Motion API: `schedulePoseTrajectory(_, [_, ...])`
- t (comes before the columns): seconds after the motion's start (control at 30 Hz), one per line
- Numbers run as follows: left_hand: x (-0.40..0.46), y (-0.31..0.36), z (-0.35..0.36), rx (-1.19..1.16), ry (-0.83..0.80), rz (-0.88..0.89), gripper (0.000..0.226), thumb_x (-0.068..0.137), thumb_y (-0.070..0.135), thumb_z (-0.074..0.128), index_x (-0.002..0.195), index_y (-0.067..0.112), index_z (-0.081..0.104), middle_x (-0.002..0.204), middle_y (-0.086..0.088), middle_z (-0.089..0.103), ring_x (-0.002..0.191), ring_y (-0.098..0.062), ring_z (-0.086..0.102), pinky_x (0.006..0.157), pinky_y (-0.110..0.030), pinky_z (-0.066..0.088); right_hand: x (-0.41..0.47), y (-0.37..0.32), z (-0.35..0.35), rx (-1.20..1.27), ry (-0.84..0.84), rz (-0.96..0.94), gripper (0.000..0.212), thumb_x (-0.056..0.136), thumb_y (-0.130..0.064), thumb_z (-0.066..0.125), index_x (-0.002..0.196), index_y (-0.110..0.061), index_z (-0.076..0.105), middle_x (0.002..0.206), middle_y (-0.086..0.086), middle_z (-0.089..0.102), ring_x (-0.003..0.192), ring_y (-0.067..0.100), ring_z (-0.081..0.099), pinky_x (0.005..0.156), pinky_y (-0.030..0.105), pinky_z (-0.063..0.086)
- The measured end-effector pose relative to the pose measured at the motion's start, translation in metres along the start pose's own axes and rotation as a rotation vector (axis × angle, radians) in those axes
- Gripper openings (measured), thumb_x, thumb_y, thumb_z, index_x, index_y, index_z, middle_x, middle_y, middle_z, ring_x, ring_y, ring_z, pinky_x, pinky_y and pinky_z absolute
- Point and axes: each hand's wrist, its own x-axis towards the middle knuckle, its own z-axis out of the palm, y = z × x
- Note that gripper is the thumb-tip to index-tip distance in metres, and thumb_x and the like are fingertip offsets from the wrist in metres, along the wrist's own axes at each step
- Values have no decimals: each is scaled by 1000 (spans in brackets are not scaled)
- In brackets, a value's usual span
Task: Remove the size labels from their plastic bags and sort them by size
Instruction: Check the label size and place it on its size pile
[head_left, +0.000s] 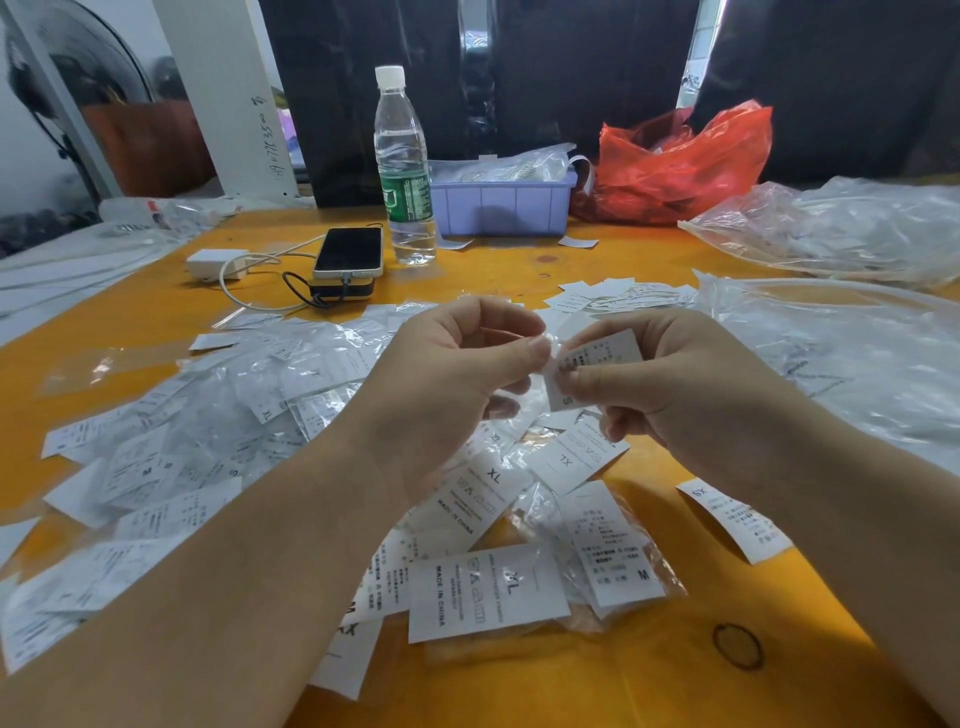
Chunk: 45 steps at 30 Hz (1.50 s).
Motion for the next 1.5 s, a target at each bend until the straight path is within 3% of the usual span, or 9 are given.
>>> schedulePoseTrajectory(0.17, [0, 0, 0, -80, -19, -16, 21, 62, 22, 75, 82, 20, 69, 77, 1, 73, 64, -8, 62, 54, -20, 51, 0, 1, 1, -52, -31, -27, 11, 69, -1, 80, 73, -9, 74, 62, 5, 65, 54, 15, 54, 52, 26, 48])
schedulePoseTrajectory(0.33, [1, 0, 0, -68, -76, -41, 15, 61, 29, 75, 75, 25, 74, 77, 3, 70, 66, -9, 62, 57, -24, 53, -2, 0, 4, -37, -38, -57, 29, 59, -33, 79, 69, -9, 67, 53, -2, 54, 49, 9, 48, 47, 23, 46])
schedulePoseTrajectory(0.47, [0, 2, 0, -79, -99, -57, 24, 63, 35, 73, 83, 22, 71, 76, 2, 68, 67, -11, 62, 57, -24, 53, -2, -2, 6, 17, -15, -83, 39, 62, -41, 75, 73, -5, 62, 53, 0, 50, 48, 11, 48, 47, 22, 46])
schedulePoseTrajectory(0.63, [1, 1, -1, -76, -61, -21, 12, 81, 10, 72, 89, 19, 70, 73, 3, 66, 65, -11, 61, 58, -24, 52, -3, -3, 4, 71, -34, -54, 19, 71, -11, 79, 76, -8, 62, 63, 6, 60, 52, 15, 56, 51, 29, 55])
schedulePoseTrajectory(0.8, [1, -2, -1, -43, -39, 20, 22, 80, 8, 73, 96, 21, 67, 75, 5, 69, 67, -9, 63, 61, -25, 51, -1, 0, 3, 2, -31, -51, 25, 69, 5, 78, 86, -8, 66, 74, 13, 65, 61, 23, 60, 54, 31, 56])
schedulePoseTrajectory(0.93, [0, -2, 1, -56, -37, 46, 36, 66, 20, 76, 100, 21, 66, 77, 4, 70, 70, -10, 65, 61, -25, 52, -1, 2, 3, -11, -69, -63, 16, 71, -11, 80, 85, -9, 73, 65, 4, 65, 55, 14, 58, 51, 24, 52])
schedulePoseTrajectory(1.07, [0, 1, -1, -99, -12, 57, 40, 66, 19, 75, 105, 19, 64, 77, 2, 69, 69, -11, 63, 62, -26, 51, -2, 2, 6, 2, -47, -121, 34, 70, -37, 74, 78, -4, 72, 59, 1, 60, 51, 12, 54, 49, 21, 48])
schedulePoseTrajectory(1.27, [0, 2, 0, -69, -30, 57, 49, 62, 27, 76, 109, 20, 63, 74, 4, 68, 66, -10, 62, 60, -25, 54, -2, 3, 6, 26, -3, -119, 33, 91, -30, 61, 77, -1, 68, 58, 2, 59, 51, 13, 52, 49, 23, 47])
schedulePoseTrajectory(1.5, [-1, -2, 3, 62, -38, 105, 35, 80, 9, 75, 108, 25, 61, 72, 6, 70, 68, -9, 66, 65, -26, 58, -2, 4, 5, -64, 6, -135, 30, 93, -26, 60, 79, -1, 70, 59, 1, 61, 53, 14, 55, 50, 25, 49])
